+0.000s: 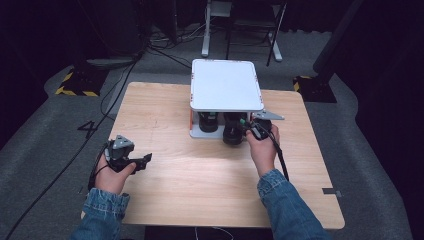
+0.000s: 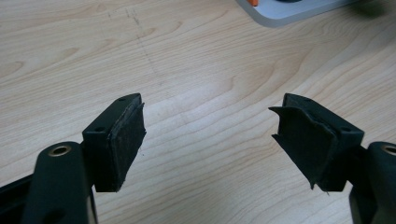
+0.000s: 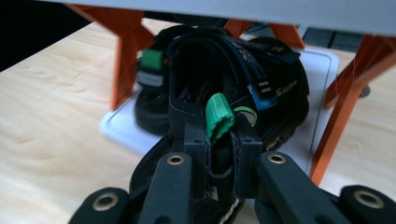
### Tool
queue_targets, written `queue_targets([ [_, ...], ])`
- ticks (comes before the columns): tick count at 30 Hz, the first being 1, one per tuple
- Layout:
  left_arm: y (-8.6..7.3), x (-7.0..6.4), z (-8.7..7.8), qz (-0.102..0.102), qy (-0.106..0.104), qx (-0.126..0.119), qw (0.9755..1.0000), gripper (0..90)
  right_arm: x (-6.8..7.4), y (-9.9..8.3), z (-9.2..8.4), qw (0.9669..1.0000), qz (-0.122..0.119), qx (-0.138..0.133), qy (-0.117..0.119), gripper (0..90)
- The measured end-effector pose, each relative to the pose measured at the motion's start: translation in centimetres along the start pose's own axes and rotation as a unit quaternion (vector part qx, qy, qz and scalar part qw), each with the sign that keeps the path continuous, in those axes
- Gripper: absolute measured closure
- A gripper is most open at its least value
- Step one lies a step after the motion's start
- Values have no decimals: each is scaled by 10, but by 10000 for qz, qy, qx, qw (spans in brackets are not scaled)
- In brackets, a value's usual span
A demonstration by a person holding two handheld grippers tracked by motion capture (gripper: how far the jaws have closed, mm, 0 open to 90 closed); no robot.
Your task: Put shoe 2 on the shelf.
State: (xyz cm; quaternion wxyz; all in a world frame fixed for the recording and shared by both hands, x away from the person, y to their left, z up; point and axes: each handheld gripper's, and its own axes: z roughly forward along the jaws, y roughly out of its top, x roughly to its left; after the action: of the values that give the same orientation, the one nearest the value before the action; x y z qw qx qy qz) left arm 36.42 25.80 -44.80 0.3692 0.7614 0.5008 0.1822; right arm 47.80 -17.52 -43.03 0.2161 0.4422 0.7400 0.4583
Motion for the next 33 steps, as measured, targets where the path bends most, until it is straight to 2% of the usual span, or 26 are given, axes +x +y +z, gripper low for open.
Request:
queue_targets([
  [2, -2, 2, 0, -31, 6, 10, 10000, 237, -4, -1, 13, 9999, -131, -68, 53, 804],
  [5, -3, 3, -1, -41, 26, 12, 10000, 237, -10, -6, 31, 9995, -258, -35, 202, 794],
  [7, -4, 4, -2, -50, 39, 15, 10000, 237, -14, -11, 38, 9997, -190, -44, 166, 758],
  [8, -4, 5, -2, -62, 30, 16, 10000, 237, -17, -11, 39, 9994, -80, -128, 305, 720],
  [11, -4, 4, -1, -52, 45, 26, 10000, 237, -17, -10, 37, 9988, 33, -173, 448, 435],
  [14, -3, 1, -1, -32, 15, 16, 10000, 238, -7, -12, 21, 9987, -206, -355, 315, 365],
  [15, -2, 1, -1, -11, 2, 9, 10000, 237, -3, -15, 12, 9985, -247, -428, 236, 373],
  [17, -1, -1, -1, 8, 11, 28, 10000, 237, 7, -25, -6, 9983, -360, -449, 96, 479],
  [20, -2, -3, 2, 9, 11, 67, 10000, 237, 24, -44, -23, 9983, -573, -97, -33, 613],
  [21, -1, -4, 3, 34, 26, 85, 10000, 237, 29, -51, -23, 9982, -583, 125, -43, 632],
  [23, -1, -6, 4, 38, 7, 86, 10000, 237, 35, -60, -16, 9971, -524, 522, 168, 695],
  [24, -1, -7, 4, 41, -2, 89, 10000, 237, 37, -64, -11, 9969, -455, 594, 228, 695],
  [26, -1, -7, 3, 87, 8, 72, 9999, 237, 36, -65, -2, 9977, -418, 479, 230, 700],
  [29, -2, -7, 3, 56, 0, 87, 9999, 237, 30, -59, 11, 9989, -365, 303, 43, 704],
  [31, -3, -5, 4, 39, 0, 98, 9999, 237, 27, -53, 18, 9990, -214, 386, 117, 724],
  [33, -4, -3, 4, 16, 13, 104, 9999, 237, 25, -46, 24, 9991, -232, 365, -8, 719],
])
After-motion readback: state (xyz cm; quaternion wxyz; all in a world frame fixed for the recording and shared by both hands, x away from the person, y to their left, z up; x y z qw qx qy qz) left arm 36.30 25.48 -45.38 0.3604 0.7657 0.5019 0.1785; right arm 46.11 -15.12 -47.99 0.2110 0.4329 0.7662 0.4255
